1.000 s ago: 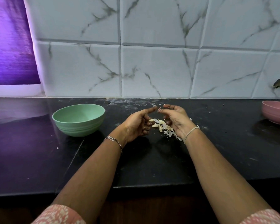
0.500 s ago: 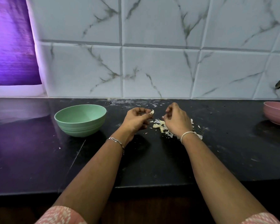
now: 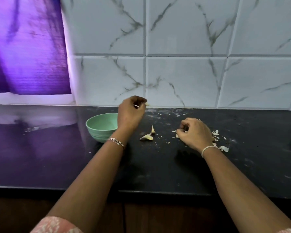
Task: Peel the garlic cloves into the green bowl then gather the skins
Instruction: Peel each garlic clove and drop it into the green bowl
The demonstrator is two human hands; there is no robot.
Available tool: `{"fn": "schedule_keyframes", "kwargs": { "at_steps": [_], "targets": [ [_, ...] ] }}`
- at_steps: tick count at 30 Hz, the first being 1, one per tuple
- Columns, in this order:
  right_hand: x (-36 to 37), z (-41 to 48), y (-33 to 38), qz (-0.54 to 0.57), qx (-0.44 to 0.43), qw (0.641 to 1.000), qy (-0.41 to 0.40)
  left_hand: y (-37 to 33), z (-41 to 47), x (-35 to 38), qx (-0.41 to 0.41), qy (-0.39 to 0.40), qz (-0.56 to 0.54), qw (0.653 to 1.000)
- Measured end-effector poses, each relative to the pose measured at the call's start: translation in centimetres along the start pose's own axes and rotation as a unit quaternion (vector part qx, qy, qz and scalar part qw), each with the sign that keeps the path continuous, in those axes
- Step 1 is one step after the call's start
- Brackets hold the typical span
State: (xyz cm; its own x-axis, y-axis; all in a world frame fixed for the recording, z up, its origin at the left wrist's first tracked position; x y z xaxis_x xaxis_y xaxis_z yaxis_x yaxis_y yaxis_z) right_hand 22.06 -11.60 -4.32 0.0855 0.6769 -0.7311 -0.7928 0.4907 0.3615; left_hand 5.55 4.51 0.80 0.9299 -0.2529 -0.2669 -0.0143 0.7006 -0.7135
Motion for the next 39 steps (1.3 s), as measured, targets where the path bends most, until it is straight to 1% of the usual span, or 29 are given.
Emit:
{"fn": "schedule_keyframes", "kwargs": {
  "at_steps": [2,4,6,9,12,15,17,19,20,22,25,28,30,31,33,34,35,37,39],
  "targets": [
    [0.2,-0.2,-0.1,-0.003,0.006,1.000,0.010,1.2,1.1,-2.3,-0.012,0.049,0.109,0.993],
    [0.6,-0.4,0.2,-0.001,0.003,1.000,0.014,3.5,1.7,-4.0,-0.035,0.127,0.202,0.970],
    [1.1,-0.5,1.1,0.006,-0.023,0.999,0.029,5.6,1.8,-5.5,-0.057,0.175,0.261,0.948],
    [2.4,-1.0,3.0,0.008,-0.076,0.993,0.087,6.7,1.7,-6.6,-0.062,0.219,0.301,0.926],
    [3.8,-1.8,5.3,-0.034,-0.143,0.981,0.130,6.3,1.9,-6.9,-0.053,0.220,0.300,0.927],
    [5.9,-2.4,7.3,-0.061,-0.181,0.966,0.174,5.5,2.1,-6.7,-0.031,0.193,0.256,0.947],
    [6.8,-2.5,8.1,-0.056,-0.187,0.961,0.197,4.1,1.9,-6.2,0.004,0.156,0.225,0.962],
    [7.1,-2.2,8.5,-0.052,-0.189,0.961,0.196,2.1,1.2,-5.1,0.060,0.117,0.200,0.971],
    [7.0,-2.1,8.6,-0.049,-0.190,0.962,0.188,1.1,0.7,-4.2,0.091,0.115,0.184,0.972],
    [7.0,-1.7,8.6,-0.037,-0.177,0.968,0.174,-0.1,-0.3,-2.0,0.127,0.145,0.141,0.971],
    [6.7,-1.4,7.8,0.042,-0.139,0.976,0.163,-0.3,-1.5,1.3,0.128,0.192,0.101,0.968],
    [5.9,-1.0,6.0,0.159,-0.075,0.976,0.129,0.4,-2.5,3.9,0.090,0.229,0.099,0.964],
    [5.9,-0.4,4.2,0.242,0.004,0.963,0.118,1.5,-3.2,5.3,0.051,0.250,0.108,0.961],
    [6.0,-0.3,3.5,0.298,0.050,0.946,0.117,2.2,-3.5,5.8,0.030,0.252,0.114,0.960],
    [6.3,-0.4,2.9,0.406,0.128,0.898,0.111,3.8,-4.0,6.7,-0.024,0.238,0.103,0.965],
    [6.4,-0.6,2.9,0.439,0.146,0.879,0.113,4.8,-4.1,7.1,-0.065,0.225,0.071,0.969],
    [6.5,-0.8,3.0,0.458,0.155,0.867,0.119,5.6,-4.4,7.4,-0.117,0.215,0.016,0.969],
    [6.5,-1.2,3.3,0.487,0.168,0.846,0.134,6.5,-5.0,7.8,-0.205,0.206,-0.108,0.951],
    [6.7,-1.2,2.9,0.505,0.188,0.832,0.130,6.5,-5.4,7.8,-0.244,0.213,-0.191,0.927]
  ]
}}
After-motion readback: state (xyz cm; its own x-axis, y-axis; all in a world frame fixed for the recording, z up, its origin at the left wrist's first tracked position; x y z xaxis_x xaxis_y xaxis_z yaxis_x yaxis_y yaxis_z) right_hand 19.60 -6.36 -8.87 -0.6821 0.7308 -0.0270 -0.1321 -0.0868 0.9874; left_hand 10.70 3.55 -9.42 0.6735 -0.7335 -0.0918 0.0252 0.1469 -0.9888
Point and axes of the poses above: each hand's wrist, its own z-axis towards the middle knuckle, its own x-axis out of the palm, y = z × x, the point moved 7 cm from there along z, towards the middle knuckle, and after that the axes turned 3 degrees about x, right-handed, at the moved point
